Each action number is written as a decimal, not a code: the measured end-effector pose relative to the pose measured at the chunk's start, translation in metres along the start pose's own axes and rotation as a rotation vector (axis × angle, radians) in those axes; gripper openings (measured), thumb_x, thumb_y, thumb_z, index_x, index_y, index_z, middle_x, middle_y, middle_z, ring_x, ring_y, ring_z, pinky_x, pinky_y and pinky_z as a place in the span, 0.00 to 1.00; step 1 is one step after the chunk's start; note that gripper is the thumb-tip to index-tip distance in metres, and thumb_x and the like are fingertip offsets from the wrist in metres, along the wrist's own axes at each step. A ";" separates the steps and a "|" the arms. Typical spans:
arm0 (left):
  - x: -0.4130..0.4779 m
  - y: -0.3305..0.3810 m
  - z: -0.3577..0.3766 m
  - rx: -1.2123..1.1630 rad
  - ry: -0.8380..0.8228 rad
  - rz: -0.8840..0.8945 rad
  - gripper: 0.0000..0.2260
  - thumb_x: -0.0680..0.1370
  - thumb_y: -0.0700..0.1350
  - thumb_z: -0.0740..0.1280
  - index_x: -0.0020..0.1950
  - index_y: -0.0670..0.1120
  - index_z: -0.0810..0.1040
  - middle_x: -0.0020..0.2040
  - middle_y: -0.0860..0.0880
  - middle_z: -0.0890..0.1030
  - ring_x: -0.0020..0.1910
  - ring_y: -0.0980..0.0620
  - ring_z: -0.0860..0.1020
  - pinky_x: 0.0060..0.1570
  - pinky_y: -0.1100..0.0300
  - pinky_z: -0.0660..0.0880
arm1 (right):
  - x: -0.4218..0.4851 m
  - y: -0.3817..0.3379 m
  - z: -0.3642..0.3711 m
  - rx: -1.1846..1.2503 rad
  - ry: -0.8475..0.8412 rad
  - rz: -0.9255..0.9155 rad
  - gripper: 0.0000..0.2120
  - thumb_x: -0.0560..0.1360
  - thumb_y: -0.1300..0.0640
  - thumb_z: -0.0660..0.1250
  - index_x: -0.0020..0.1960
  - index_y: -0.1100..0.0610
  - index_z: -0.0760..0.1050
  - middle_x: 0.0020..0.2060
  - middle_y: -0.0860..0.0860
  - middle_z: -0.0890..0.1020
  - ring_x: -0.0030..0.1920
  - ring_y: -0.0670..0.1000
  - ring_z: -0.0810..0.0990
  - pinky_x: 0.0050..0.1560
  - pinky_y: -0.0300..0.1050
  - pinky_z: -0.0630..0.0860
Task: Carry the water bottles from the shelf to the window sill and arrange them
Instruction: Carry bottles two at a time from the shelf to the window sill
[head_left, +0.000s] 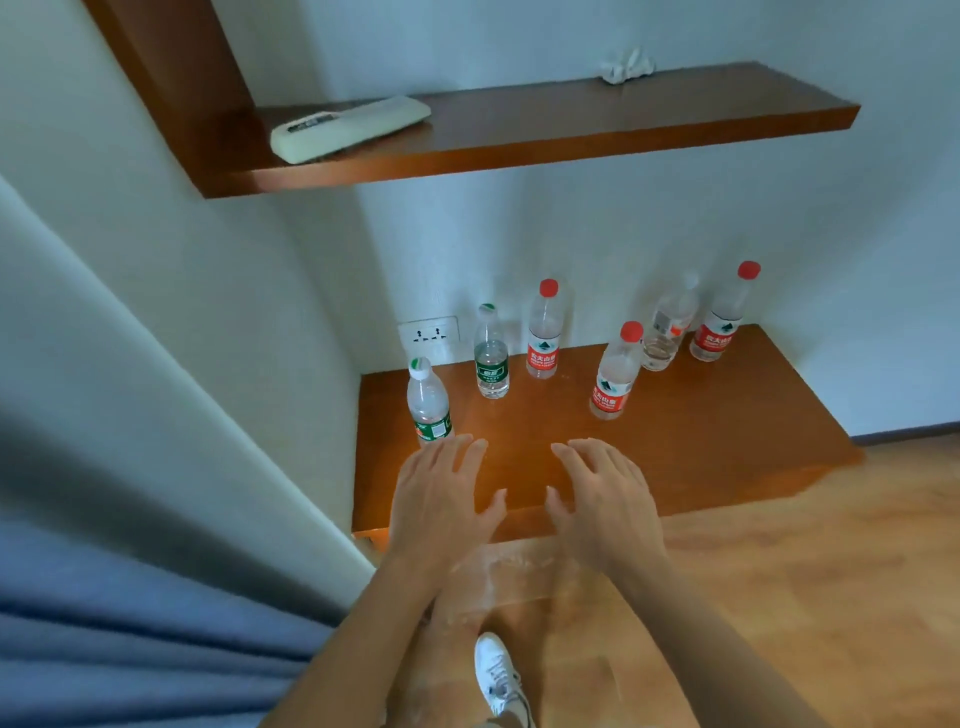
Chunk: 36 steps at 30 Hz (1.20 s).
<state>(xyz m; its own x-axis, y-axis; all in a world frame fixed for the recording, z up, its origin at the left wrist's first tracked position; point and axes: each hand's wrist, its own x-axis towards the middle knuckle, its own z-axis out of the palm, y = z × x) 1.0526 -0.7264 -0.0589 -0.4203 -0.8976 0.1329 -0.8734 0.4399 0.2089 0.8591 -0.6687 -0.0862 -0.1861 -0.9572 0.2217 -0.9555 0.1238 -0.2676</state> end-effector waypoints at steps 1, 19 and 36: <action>0.010 -0.006 -0.001 -0.010 0.008 -0.013 0.28 0.78 0.65 0.58 0.75 0.55 0.66 0.74 0.54 0.70 0.74 0.52 0.66 0.74 0.52 0.64 | 0.016 0.000 0.002 0.002 -0.007 -0.013 0.24 0.76 0.43 0.69 0.69 0.47 0.73 0.65 0.48 0.79 0.68 0.52 0.76 0.69 0.52 0.71; 0.067 -0.101 0.059 -0.107 0.106 -0.438 0.24 0.67 0.59 0.72 0.57 0.44 0.81 0.52 0.45 0.84 0.49 0.43 0.83 0.48 0.44 0.81 | 0.197 0.027 0.100 0.304 -0.315 0.118 0.30 0.76 0.39 0.68 0.75 0.46 0.66 0.71 0.48 0.73 0.67 0.50 0.75 0.63 0.48 0.77; 0.147 -0.086 0.140 -0.768 0.246 -0.757 0.46 0.58 0.66 0.77 0.67 0.79 0.52 0.61 0.71 0.67 0.59 0.68 0.72 0.50 0.78 0.68 | 0.285 0.013 0.180 0.935 -0.327 0.249 0.39 0.62 0.46 0.84 0.67 0.38 0.68 0.63 0.43 0.77 0.62 0.44 0.76 0.58 0.35 0.73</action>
<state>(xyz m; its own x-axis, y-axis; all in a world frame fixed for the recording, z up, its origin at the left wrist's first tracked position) 1.0321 -0.9001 -0.1927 0.2929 -0.9496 -0.1120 -0.4630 -0.2433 0.8523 0.8350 -0.9868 -0.1955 -0.1496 -0.9741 -0.1698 -0.3107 0.2093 -0.9272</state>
